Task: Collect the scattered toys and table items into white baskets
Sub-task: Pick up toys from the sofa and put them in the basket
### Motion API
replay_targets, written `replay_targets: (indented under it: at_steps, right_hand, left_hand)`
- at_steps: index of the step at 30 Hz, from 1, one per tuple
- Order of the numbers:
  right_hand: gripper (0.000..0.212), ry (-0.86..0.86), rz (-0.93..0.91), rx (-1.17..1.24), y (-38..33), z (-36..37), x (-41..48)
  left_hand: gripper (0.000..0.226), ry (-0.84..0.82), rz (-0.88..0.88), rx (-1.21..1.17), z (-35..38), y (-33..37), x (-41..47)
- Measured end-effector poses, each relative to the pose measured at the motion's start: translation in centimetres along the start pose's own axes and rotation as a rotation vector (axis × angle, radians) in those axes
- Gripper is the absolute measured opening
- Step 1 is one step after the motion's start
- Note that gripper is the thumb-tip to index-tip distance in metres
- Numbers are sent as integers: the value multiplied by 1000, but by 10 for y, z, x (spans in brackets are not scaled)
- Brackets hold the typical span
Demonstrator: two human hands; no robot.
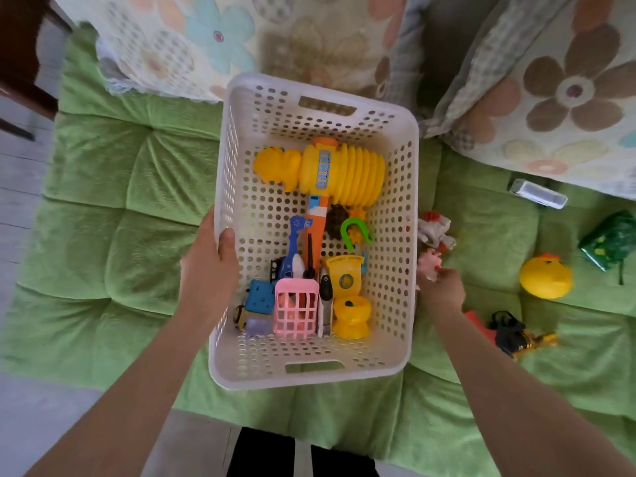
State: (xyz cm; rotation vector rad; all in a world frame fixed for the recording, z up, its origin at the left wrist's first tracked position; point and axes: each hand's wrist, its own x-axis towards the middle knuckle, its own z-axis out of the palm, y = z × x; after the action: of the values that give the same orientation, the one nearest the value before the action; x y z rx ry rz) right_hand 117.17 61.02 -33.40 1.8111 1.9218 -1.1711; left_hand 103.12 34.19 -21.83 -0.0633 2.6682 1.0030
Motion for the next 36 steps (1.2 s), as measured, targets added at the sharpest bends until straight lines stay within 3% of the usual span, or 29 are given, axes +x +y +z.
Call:
replay_targets:
  at_steps: [3, 8, 11, 15, 20, 25, 27, 32, 36]
  right_hand:
    - [59, -6, -75, 80, 5, -17, -19]
    - [47, 42, -165, 216, 0, -53, -80]
    - [39, -21, -340, 151, -13, -50, -117]
    - [48, -78, -481, -112, -37, -29, -127]
    - [34, -134, -476, -39, -57, -30, -126]
    - [25, -421, -284, 331, -57, -49, -138]
    - [26, -427, -310, 240, -54, -42, -141]
    - [37, -223, -418, -141, -49, 2, -122]
    - [46, -200, -393, -363, -45, 32, -103]
  left_hand:
    - [42, 4, -15, -8, 1, 2, -2]
    - [41, -26, -46, -38, -2, 7, -6]
    - [42, -20, -67, -33, -1, 8, -8]
    - [43, -27, -83, -9, 0, 3, -8]
    - [43, -24, -77, -8, 1, -2, -5]
    - [43, -24, -78, -13, 1, 2, -5]
    - [42, -18, -73, -6, 1, 3, -5]
    - [43, -30, -73, -8, 0, 2, -6]
    - [43, -26, -54, 5, 0, 1, -6]
